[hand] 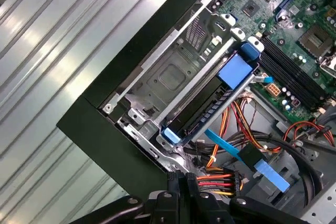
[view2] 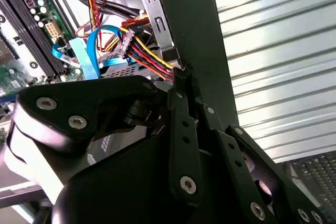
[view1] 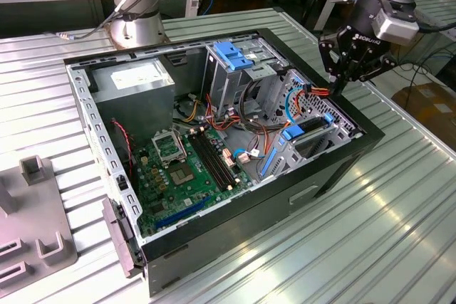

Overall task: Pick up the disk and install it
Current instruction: 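Insert the first disk wire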

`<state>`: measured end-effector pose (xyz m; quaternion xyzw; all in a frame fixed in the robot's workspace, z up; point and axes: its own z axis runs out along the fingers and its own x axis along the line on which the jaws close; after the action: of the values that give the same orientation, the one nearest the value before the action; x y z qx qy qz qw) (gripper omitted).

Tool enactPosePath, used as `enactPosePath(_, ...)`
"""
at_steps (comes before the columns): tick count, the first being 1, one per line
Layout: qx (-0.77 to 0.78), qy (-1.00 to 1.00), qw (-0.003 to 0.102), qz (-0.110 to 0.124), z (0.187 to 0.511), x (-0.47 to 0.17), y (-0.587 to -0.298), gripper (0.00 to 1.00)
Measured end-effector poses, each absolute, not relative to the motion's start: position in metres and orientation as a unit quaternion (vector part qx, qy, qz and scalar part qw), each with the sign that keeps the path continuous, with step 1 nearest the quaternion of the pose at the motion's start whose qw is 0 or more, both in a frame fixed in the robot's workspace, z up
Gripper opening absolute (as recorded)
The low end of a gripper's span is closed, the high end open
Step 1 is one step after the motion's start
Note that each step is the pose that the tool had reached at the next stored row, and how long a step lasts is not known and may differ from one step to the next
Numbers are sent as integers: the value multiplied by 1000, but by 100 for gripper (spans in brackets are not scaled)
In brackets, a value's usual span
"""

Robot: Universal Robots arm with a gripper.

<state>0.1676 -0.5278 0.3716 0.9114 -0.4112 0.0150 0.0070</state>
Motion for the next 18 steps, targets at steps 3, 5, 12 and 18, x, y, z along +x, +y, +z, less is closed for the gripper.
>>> enactPosePath(3,904,-427,8,15,370,163,-528,17)
enactPosePath(5,903,-428,8,15,369,161,-528,17)
enactPosePath(12,889,-457,10,15,367,160,-528,17)
enactPosePath(18,882,-470,13,17,366,154,-528,17)
